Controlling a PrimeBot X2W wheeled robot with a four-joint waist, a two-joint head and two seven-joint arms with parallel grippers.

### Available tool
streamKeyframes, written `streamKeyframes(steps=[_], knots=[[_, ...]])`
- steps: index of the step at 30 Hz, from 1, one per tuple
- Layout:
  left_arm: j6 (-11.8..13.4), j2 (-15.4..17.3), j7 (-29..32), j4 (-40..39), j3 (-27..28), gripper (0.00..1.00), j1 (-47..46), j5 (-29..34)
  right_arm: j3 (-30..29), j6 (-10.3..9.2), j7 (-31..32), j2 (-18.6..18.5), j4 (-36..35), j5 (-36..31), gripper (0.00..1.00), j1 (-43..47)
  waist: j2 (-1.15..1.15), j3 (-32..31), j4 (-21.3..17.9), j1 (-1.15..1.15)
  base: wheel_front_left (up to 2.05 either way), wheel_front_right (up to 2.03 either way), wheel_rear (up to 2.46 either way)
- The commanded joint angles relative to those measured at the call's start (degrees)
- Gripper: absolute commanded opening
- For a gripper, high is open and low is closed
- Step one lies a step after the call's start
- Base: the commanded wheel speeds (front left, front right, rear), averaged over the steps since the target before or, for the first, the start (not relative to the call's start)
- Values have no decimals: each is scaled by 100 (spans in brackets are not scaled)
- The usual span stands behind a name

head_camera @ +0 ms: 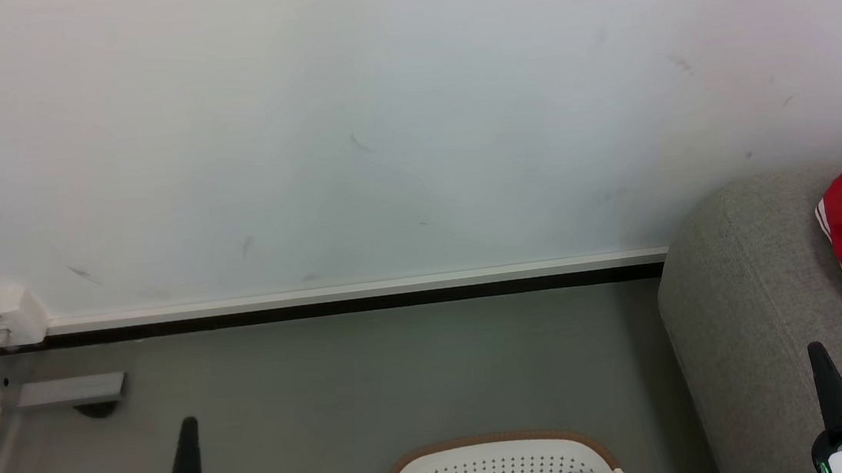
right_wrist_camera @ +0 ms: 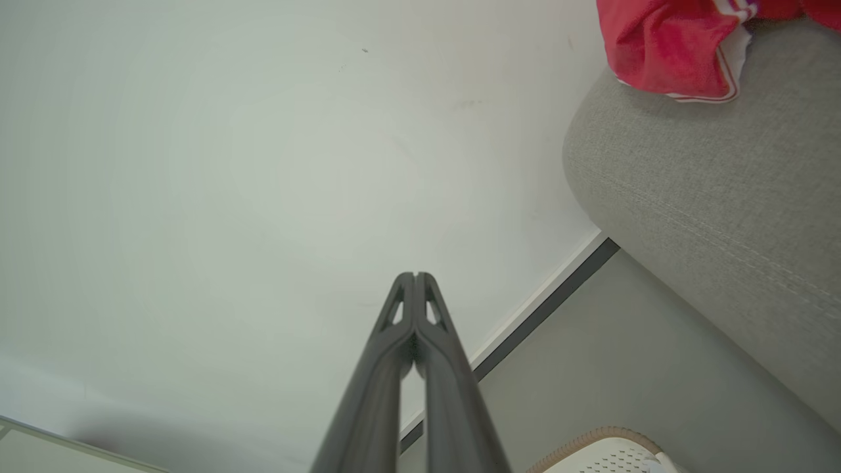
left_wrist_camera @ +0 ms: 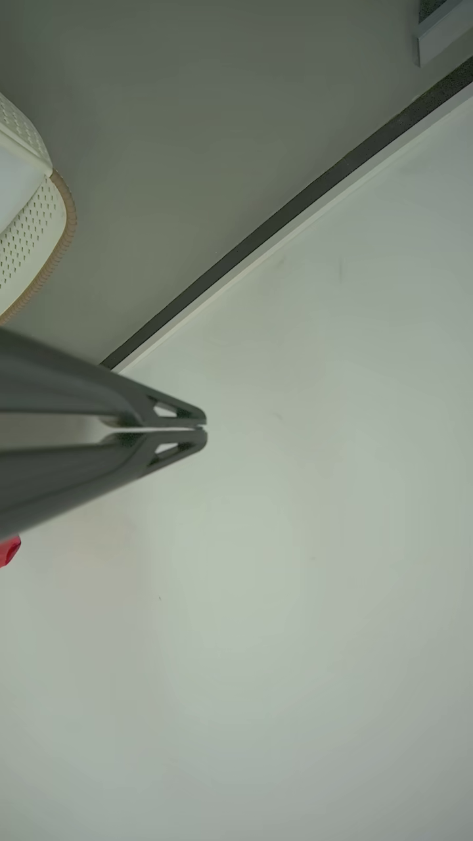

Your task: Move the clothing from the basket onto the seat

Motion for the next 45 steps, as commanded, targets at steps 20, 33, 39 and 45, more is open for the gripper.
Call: streamKeyframes(steps=[20, 33, 39, 45], knots=[[0, 58, 306, -182, 80, 0, -157, -1212, -168, -8, 272, 42, 54, 1057, 0, -228, 0, 57, 10, -1, 0, 0, 0], [3, 63, 474, -243, 110, 0, -179, -1803, -232, -9, 395, 68, 99, 1622, 0, -287, 0, 95, 17, -1, 0, 0, 0], [6, 65, 546, -269, 124, 0, -191, -2057, -259, -10, 452, 76, 117, 1862, 0, -308, 0, 112, 20, -1, 0, 0, 0], [7, 66, 609, -294, 135, 0, -200, -2328, -285, -10, 501, 85, 136, 2081, 0, -341, 0, 129, 23, -1, 0, 0, 0]])
